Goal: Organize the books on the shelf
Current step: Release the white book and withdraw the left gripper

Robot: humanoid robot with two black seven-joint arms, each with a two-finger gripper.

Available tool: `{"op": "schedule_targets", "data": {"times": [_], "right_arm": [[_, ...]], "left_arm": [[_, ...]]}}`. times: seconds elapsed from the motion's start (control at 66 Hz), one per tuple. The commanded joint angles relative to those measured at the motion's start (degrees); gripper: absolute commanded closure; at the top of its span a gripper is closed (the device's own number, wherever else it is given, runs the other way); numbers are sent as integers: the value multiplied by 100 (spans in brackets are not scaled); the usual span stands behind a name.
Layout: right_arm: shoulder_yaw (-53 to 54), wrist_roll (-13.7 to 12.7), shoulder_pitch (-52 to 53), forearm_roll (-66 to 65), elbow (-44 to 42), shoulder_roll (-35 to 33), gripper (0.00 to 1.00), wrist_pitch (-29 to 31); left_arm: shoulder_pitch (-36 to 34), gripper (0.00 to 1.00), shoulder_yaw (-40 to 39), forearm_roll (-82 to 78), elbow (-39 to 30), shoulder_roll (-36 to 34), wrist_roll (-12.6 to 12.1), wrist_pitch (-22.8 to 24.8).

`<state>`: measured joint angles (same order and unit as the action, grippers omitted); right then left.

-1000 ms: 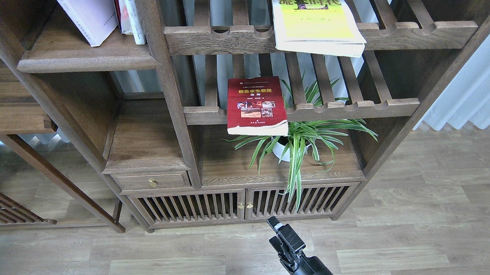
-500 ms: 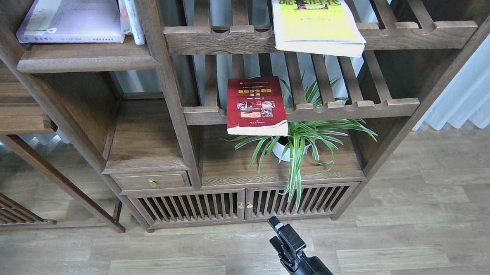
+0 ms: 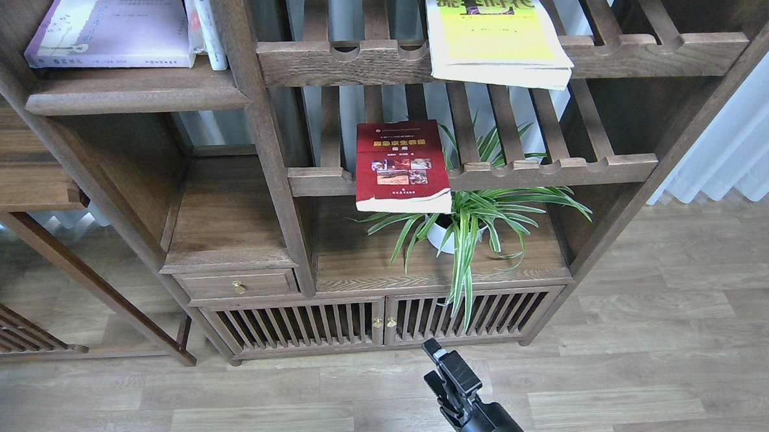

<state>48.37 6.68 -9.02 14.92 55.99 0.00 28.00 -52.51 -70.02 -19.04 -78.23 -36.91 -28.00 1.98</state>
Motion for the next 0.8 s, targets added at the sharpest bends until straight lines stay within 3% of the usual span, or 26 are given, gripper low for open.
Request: {"op": "schedule_targets", "data": {"times": [0.0,0.258,0.5,0.606,0.788], "right_arm": [[6,0,31,99,0,0,2,0],[15,0,128,240,0,0,2,0],[41,0,234,337,-9,0,2,0],[41,8,277,363,-18,0,2,0],[76,8,278,363,-70,0,2,0]], "left_arm": [[338,1,-21,-3,-69,166,0,22],[505,1,-73,14,-87,255,0,162],[1226,1,-223,427,-87,773,0,988],[1699,1,-232,436,-87,1080,0,1584],[1929,1,-232,436,-87,1212,0,1806]]}}
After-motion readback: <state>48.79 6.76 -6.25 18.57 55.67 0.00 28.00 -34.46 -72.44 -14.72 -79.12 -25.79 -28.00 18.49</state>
